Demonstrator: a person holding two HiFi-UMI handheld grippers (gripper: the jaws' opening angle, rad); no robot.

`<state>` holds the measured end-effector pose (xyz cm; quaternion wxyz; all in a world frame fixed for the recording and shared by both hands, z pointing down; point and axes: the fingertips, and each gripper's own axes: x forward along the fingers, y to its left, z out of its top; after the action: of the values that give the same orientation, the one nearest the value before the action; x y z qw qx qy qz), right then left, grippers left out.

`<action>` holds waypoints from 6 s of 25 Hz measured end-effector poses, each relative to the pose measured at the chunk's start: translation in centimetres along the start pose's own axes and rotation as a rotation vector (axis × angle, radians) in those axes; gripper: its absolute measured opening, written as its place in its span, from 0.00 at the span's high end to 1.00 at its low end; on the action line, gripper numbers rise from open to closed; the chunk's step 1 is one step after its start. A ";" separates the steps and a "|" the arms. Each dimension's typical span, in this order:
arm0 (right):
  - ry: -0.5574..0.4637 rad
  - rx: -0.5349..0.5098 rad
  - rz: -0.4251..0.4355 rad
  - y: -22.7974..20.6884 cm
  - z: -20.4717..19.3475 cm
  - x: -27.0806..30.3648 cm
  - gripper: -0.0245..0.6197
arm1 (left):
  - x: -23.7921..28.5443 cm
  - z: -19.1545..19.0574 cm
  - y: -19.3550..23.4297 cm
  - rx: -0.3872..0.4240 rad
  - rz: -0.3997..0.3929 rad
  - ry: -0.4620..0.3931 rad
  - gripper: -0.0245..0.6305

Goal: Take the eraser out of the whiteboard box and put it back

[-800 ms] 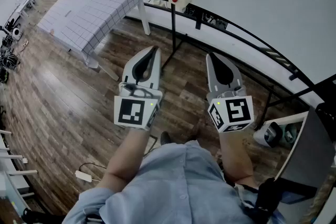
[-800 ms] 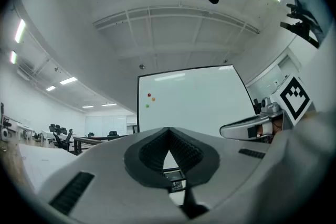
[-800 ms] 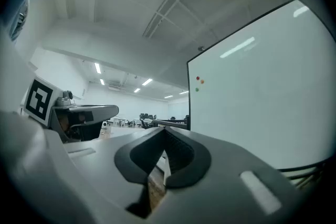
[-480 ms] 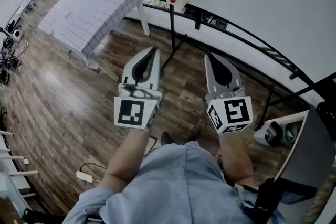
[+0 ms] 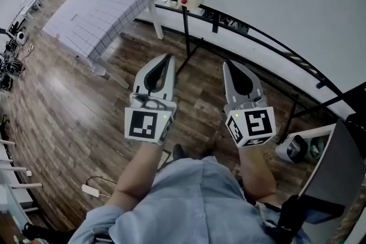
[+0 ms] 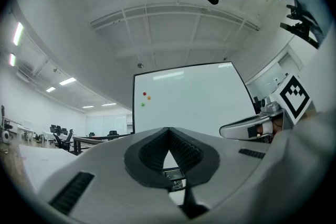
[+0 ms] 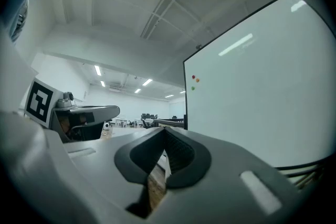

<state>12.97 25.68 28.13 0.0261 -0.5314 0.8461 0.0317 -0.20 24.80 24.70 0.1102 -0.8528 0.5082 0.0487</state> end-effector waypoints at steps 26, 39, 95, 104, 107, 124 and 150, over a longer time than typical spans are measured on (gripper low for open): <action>0.040 0.009 0.114 -4.4 -3.1 18.3 0.97 | 13.5 -6.8 10.2 -0.024 0.011 0.037 0.96; 0.055 -0.018 0.066 -5.7 -3.7 29.1 0.97 | 20.9 -8.6 17.7 -0.039 -0.042 -0.020 0.96; 0.555 -0.250 0.123 -10.4 -17.7 52.3 0.69 | 43.0 -21.5 30.8 -0.131 -0.144 0.165 0.96; 0.622 -0.323 0.087 -10.9 -18.4 52.5 0.76 | 43.1 -21.6 31.2 -0.146 -0.157 0.141 0.96; 0.584 -0.311 0.066 -11.1 -17.5 52.4 0.77 | 42.8 -21.7 30.8 -0.152 -0.182 0.156 0.96; 0.359 -0.254 -0.012 -12.0 -7.8 49.5 0.77 | 40.6 -17.3 29.6 -0.123 -0.185 0.066 0.96; 0.275 -0.238 -0.038 -13.9 -4.2 48.7 0.77 | 41.9 -15.8 27.5 -0.121 -0.261 0.023 0.96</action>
<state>4.32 -24.37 28.20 -0.1522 -0.5458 0.8219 0.0584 -4.76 -27.42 28.08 0.0582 -0.9171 0.3905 0.0548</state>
